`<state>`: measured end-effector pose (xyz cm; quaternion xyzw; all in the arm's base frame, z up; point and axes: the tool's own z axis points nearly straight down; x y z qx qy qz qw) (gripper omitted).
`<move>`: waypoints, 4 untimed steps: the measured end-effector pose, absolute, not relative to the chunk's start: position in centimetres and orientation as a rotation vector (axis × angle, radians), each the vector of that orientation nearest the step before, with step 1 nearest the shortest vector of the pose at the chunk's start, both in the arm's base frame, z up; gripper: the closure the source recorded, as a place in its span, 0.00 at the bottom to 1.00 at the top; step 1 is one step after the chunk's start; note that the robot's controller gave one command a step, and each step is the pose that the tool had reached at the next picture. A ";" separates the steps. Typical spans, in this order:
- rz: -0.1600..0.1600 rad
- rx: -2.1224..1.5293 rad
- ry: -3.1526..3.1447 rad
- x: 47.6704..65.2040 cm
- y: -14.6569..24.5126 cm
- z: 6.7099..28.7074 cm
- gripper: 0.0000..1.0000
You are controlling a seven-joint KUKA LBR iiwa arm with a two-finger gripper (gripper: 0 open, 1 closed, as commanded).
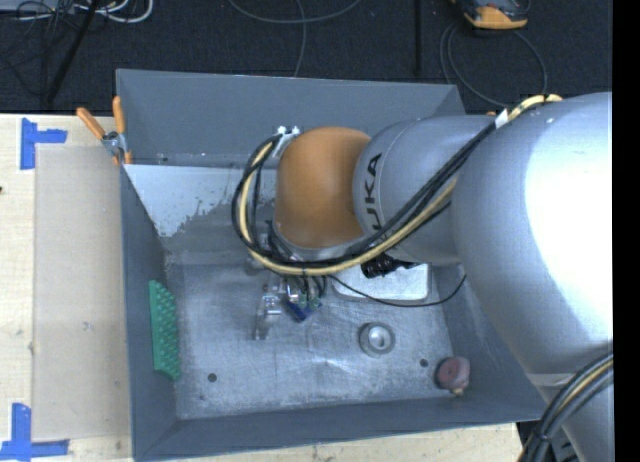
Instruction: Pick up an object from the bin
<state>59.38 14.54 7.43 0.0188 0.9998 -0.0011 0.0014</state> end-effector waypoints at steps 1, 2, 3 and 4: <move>0.003 -0.229 3.126 62.0 7.4 7.4 0.00; -0.002 -0.298 3.118 61.4 9.0 7.4 0.00; 0.003 -0.273 3.120 60.4 0.3 7.4 0.00; 0.004 -0.267 3.123 59.2 8.7 7.4 0.00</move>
Offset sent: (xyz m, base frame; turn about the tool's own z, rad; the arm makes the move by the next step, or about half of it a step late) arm 0.0232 -0.0712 -0.0028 -0.1874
